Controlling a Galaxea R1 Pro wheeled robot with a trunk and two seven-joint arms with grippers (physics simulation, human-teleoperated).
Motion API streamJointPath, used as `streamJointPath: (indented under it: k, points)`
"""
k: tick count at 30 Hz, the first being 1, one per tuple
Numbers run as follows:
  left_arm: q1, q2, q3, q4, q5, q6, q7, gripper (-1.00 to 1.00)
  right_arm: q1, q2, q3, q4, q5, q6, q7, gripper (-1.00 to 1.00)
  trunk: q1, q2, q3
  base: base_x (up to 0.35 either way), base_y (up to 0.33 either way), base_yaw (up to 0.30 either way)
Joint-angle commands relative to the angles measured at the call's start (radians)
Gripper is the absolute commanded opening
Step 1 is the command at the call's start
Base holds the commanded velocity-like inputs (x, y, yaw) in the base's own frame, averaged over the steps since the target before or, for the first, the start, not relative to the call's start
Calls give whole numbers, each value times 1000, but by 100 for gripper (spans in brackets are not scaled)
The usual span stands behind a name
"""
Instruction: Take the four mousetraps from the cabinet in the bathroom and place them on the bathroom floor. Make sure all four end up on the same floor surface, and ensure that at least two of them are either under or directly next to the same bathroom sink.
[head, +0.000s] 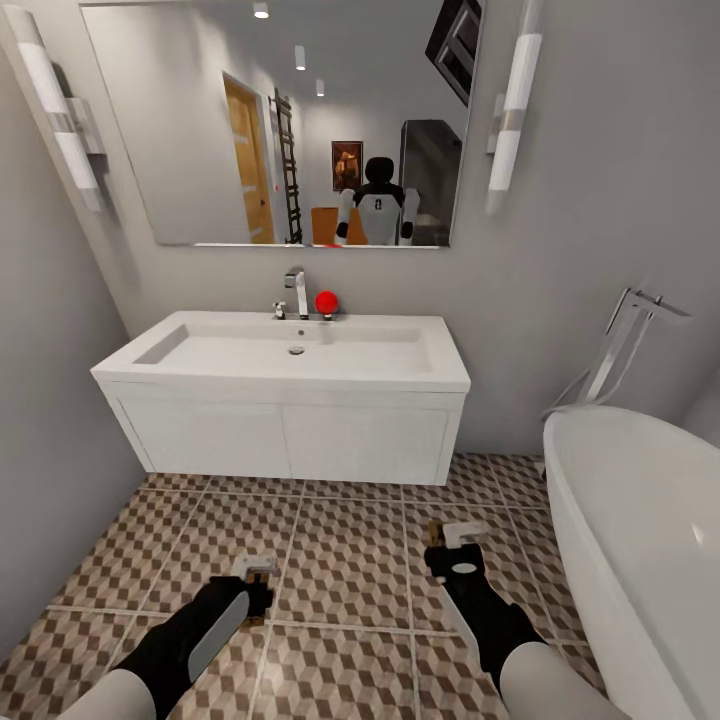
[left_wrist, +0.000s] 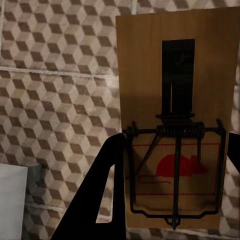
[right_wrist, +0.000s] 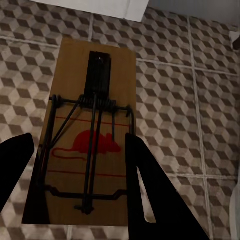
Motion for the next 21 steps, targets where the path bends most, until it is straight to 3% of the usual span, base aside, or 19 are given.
streamJointPath:
  k: [1, 21]
  points:
    - [-1, 1, -6, -3, 9, 2, 12, -100, -1, 0, 5, -5, 6, 9, -5, -100, 0, -1, -1, 0, 0, 0]
    - [-1, -4, -13, -9, 9, -2, 10, -100, -1, 1, 7, -13, 4, 8, -3, -100, 0, -1, -1, 0, 0, 0]
